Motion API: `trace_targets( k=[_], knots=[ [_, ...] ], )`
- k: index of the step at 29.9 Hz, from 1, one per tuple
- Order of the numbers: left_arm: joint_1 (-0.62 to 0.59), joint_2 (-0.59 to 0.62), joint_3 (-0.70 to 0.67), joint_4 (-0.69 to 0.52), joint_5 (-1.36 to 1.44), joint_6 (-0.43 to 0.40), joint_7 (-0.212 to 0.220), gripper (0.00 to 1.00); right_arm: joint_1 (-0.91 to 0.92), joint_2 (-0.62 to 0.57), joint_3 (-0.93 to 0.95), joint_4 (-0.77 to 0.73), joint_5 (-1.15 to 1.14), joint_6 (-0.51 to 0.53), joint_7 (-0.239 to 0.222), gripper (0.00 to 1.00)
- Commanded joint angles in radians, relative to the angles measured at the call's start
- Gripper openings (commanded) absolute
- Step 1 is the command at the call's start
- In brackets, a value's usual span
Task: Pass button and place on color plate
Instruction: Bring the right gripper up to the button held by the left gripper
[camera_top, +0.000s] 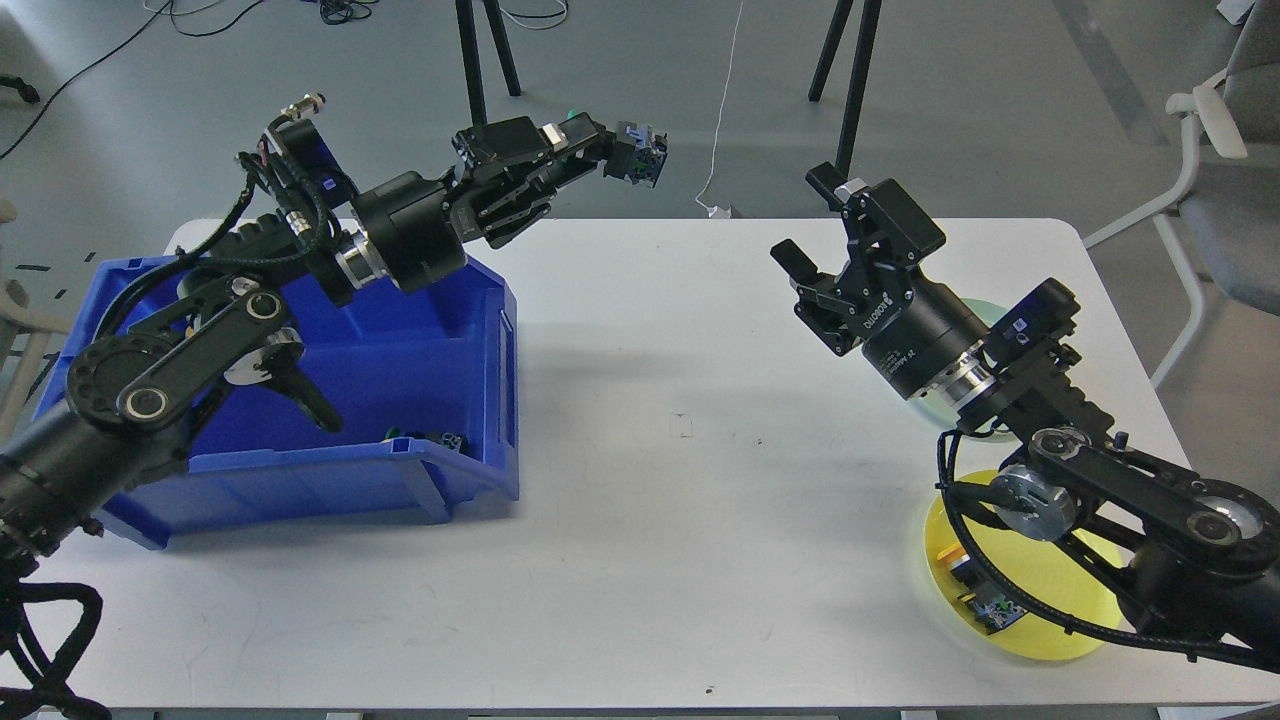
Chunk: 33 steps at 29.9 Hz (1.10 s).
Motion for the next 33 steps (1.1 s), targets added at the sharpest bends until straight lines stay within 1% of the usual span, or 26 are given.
trace_targets(
  k=[1,8,11,29,31,33],
  knots=[
    [0.0,-0.002,0.004,0.0,0.002,0.0,0.0,0.16,0.073,0.088,-0.054,-0.099,0.022,0.002,0.0,0.94],
    [0.0,-0.003,0.004,0.0,0.017,0.0,0.0,0.16,0.133,0.249,-0.08,-0.217,0.044,0.003,0.0,0.94],
    [0.0,-0.003,0.004,0.0,0.017,0.0,0.0,0.16,0.136,0.284,-0.074,-0.23,0.046,0.002,0.0,0.94],
    [0.005,-0.005,0.004,0.011,0.017,0.0,0.0,0.16,0.137,0.334,-0.025,-0.231,0.075,-0.001,0.0,0.92],
    [0.005,-0.005,0.004,0.017,0.017,0.0,0.0,0.16,0.137,0.341,-0.026,-0.231,0.075,-0.001,0.0,0.9],
    [0.005,-0.005,0.004,0.029,0.014,0.0,0.0,0.16,0.137,0.349,-0.026,-0.231,0.075,0.0,0.0,0.85]
  ],
)
